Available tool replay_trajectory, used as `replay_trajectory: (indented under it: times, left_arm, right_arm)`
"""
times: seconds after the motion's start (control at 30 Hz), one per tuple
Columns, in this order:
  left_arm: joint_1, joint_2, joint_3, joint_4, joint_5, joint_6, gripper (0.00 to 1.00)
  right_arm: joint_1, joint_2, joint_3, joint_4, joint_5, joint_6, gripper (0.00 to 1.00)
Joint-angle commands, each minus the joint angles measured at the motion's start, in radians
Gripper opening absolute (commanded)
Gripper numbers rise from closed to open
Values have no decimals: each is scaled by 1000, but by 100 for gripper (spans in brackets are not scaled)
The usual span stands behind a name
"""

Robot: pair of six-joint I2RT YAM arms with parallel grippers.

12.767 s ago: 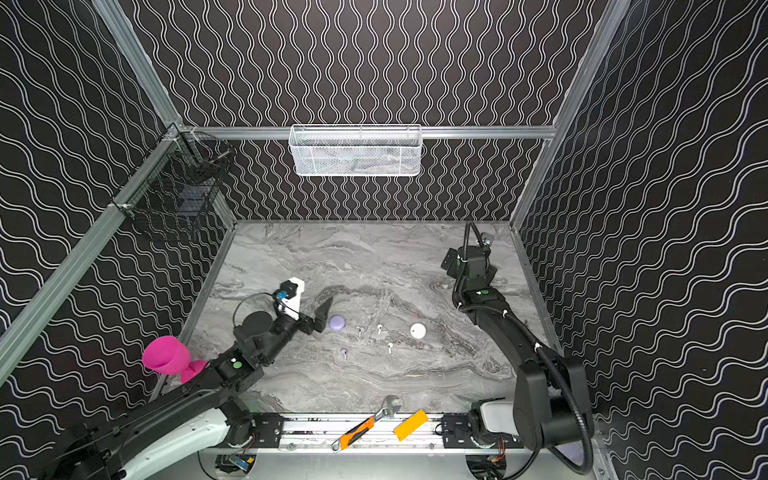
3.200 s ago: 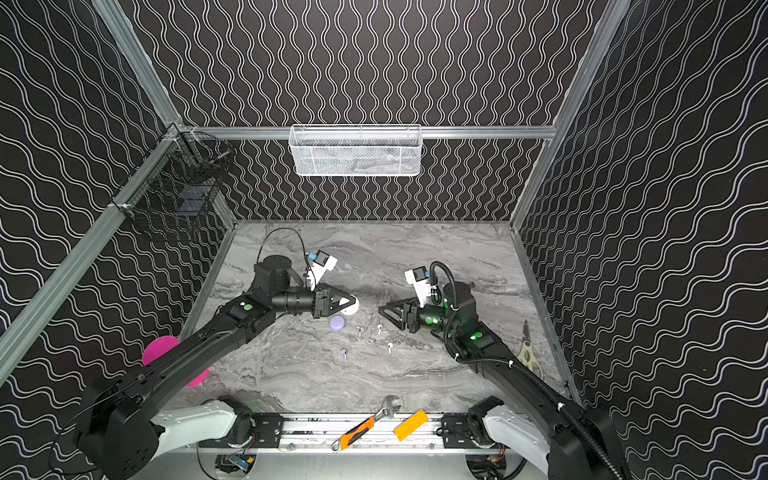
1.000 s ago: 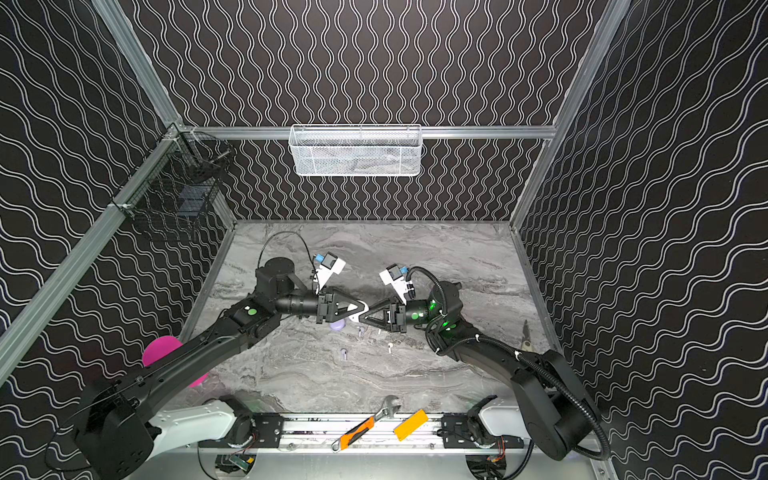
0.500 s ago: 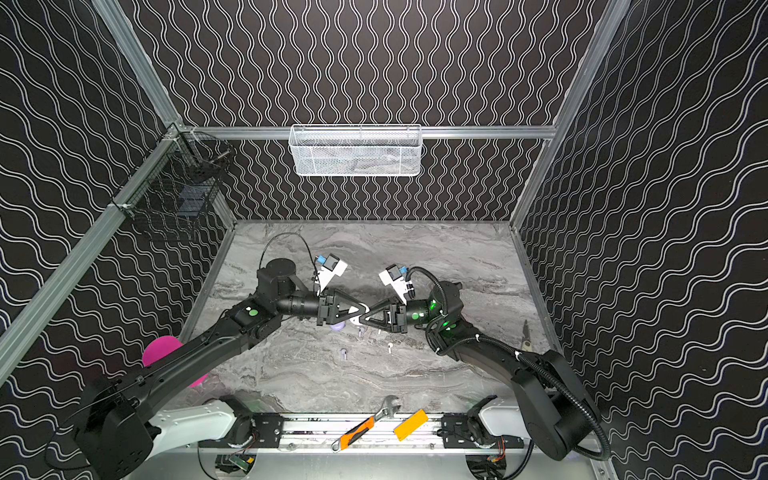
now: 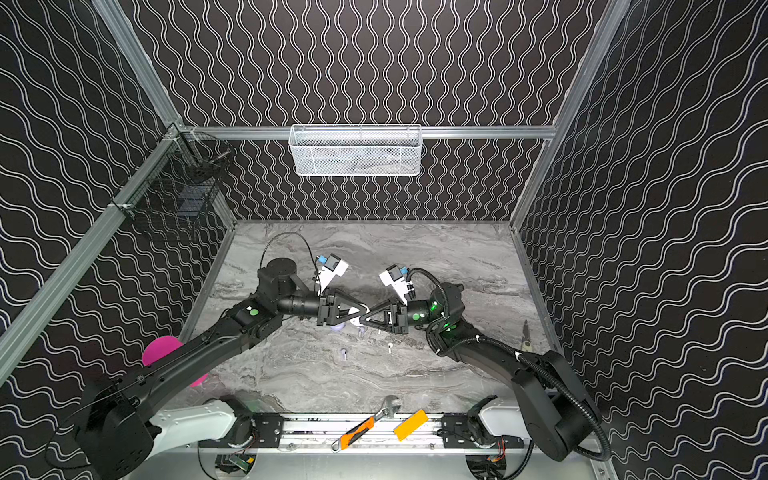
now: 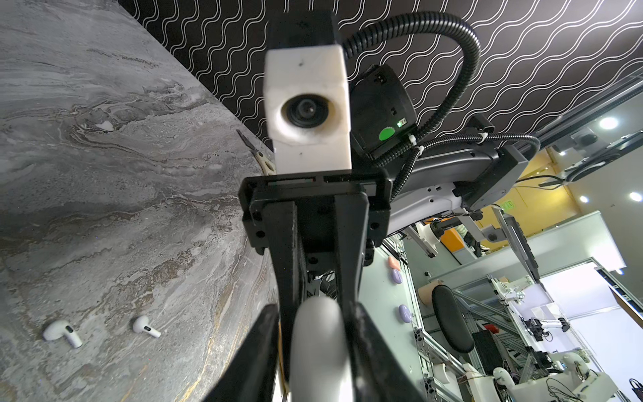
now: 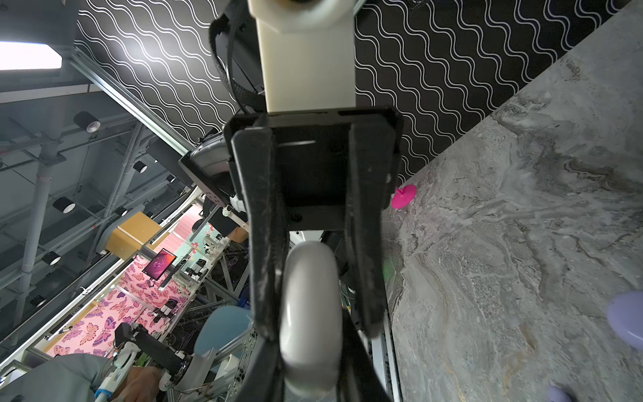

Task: Insert the wireless bluetooth earbuds into the charging case

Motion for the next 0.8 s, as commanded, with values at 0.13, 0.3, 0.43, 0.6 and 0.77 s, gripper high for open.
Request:
replay_trajectory:
  times: [0.13, 0.3, 0.43, 0.6, 0.77]
  left_arm:
    - [3, -1, 45, -57, -25, 48, 58]
    - [39, -21, 48, -74, -33, 60, 60]
    - [81, -59, 21, -57, -15, 46, 59]
    - [82, -94, -8, -62, -34, 61, 60]
    - [82, -126, -48, -43, -67, 63, 60]
  right_arm:
    - [2, -25, -1, 22, 8, -17, 9]
    - [-10, -55, -1, -68, 41, -71, 8]
    - [-36, -77, 0, -93, 64, -75, 7]
    - [-46, -73, 21, -62, 87, -36, 7]
    - [-46, -64, 39, -30, 115, -8, 8]
